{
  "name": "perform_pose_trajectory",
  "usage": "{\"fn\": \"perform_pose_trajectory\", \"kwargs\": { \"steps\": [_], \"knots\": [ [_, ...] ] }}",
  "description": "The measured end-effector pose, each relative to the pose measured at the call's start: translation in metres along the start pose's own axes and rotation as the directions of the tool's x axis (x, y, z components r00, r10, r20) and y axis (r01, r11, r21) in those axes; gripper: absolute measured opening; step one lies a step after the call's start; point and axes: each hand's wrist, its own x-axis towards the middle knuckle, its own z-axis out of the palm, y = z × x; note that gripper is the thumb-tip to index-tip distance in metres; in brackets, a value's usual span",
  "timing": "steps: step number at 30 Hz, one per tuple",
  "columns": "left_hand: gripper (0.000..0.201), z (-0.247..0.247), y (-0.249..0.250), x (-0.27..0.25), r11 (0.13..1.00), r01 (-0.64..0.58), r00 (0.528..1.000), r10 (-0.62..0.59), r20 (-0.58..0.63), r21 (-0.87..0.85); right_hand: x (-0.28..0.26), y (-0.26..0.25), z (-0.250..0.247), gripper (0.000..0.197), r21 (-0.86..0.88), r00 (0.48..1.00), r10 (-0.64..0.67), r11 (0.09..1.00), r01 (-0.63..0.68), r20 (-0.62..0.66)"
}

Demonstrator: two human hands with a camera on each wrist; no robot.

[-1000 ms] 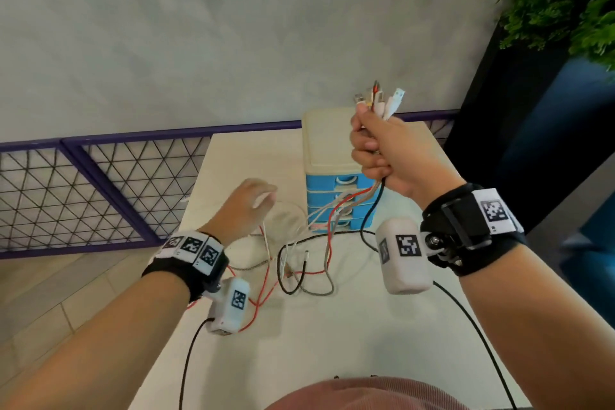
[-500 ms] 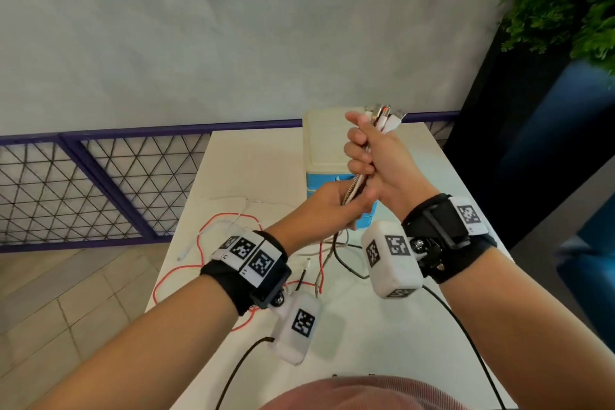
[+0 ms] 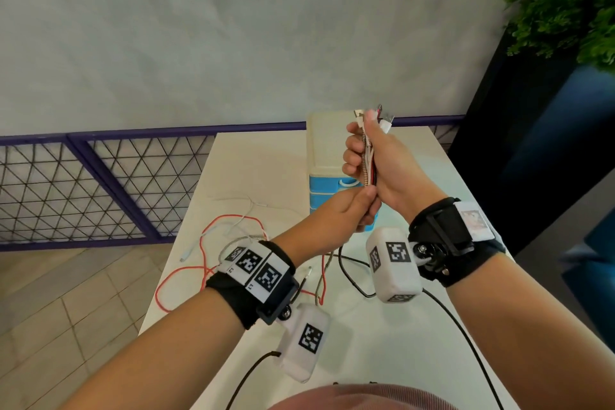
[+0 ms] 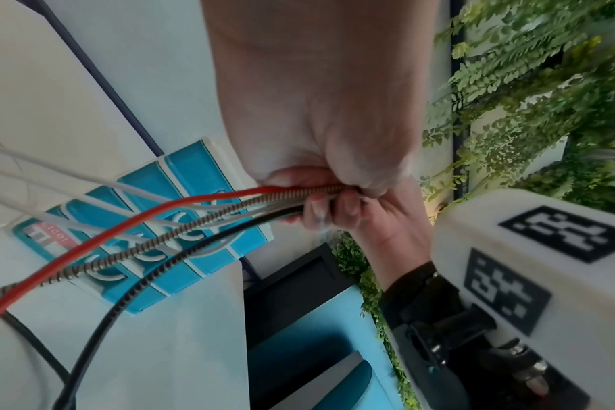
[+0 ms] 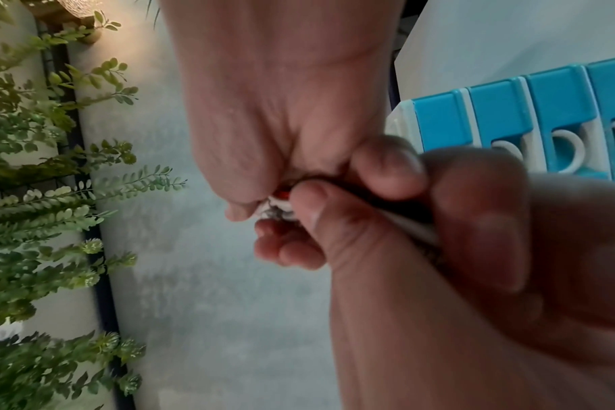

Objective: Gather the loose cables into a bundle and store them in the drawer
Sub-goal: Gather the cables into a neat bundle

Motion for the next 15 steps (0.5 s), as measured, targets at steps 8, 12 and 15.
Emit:
{"fn": "perform_pose_trajectory", "kwargs": {
  "steps": [8,12,15],
  "knots": [
    [0.038,0.001,-0.005,0.000,0.999,-0.006,1.000,0.007,-0.024,0.047,-0.010,0.006,-0.006,0.040,-0.166,0.997,-0.012,0.986,0.026,0.080],
    [0.041,-0.003,-0.009,0.000,0.995,-0.025,0.999,0.022,0.035,0.094,-0.013,0.007,-0.010,0.032,-0.197,0.990,-0.027,0.979,0.054,0.139],
    [0.049,-0.008,-0.017,-0.001,0.973,-0.035,0.995,0.012,0.102,0.226,-0.015,0.008,-0.013,0.031,-0.248,0.984,-0.019,0.967,0.063,0.176]
  ]
}}
